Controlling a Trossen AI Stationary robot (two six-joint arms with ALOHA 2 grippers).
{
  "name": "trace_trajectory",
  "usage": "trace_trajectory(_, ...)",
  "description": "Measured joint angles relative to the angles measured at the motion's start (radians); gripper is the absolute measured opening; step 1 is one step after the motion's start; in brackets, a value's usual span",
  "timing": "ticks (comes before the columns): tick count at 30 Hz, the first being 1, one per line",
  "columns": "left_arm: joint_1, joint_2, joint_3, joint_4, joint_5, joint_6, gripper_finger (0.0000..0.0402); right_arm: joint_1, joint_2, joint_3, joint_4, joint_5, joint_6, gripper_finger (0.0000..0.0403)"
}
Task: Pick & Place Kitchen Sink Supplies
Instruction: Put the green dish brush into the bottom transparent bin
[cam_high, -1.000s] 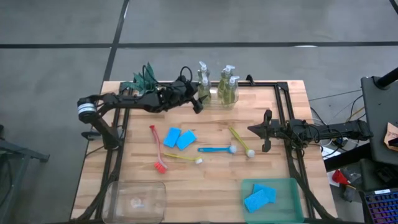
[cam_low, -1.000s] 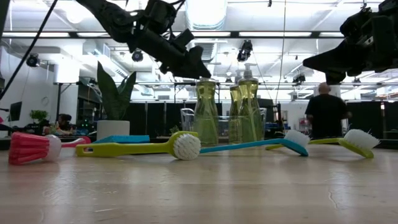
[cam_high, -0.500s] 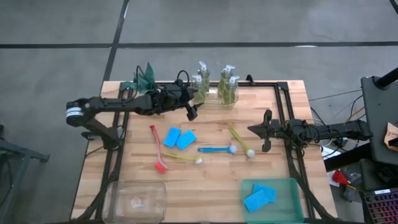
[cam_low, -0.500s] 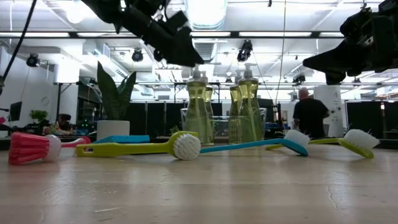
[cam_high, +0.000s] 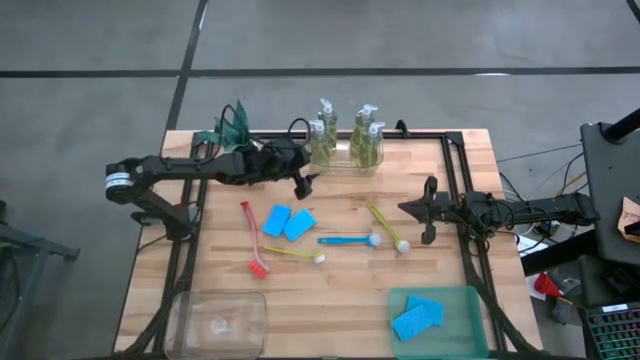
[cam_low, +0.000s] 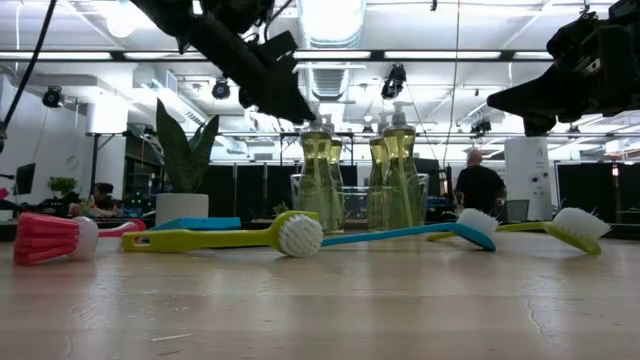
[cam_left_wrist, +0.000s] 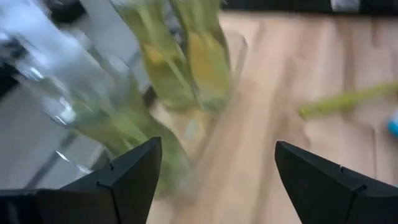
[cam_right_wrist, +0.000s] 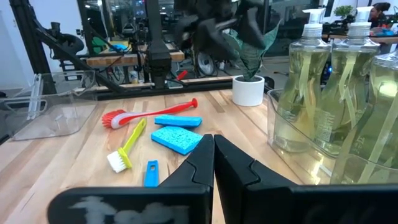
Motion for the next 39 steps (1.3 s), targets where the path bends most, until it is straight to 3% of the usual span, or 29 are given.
trace_trajectory(8,-0.037,0.0,0.0,-0.208,0.159,-0.007,0.0314,0.0,-0.001,0.0,0.0,0.0,0.001,0.0009)
trace_trajectory(12,-0.066,0.0,0.0,-0.267,0.262,-0.033,0.0314,0.0,-0.001,0.0,0.0,0.0,0.001,0.0009)
trace_trajectory(16,-0.099,0.0,-0.001,-0.291,0.299,-0.07,0.0314,0.0,-0.001,0.0,0.0,0.0,0.001,0.0009)
trace_trajectory(23,-0.157,0.0,-0.036,-0.357,0.289,-0.126,0.0314,0.0,0.0,0.0,0.0,0.0,0.0,0.0008)
trace_trajectory(33,-0.161,0.0,-0.129,-0.416,0.048,-0.307,0.0314,0.0,0.0,0.0,0.0,0.0,0.0,0.0009)
trace_trajectory(39,-0.161,0.0,-0.176,-0.411,0.017,-0.397,0.0314,0.0,0.0,0.0,0.0,0.0,0.001,0.0009)
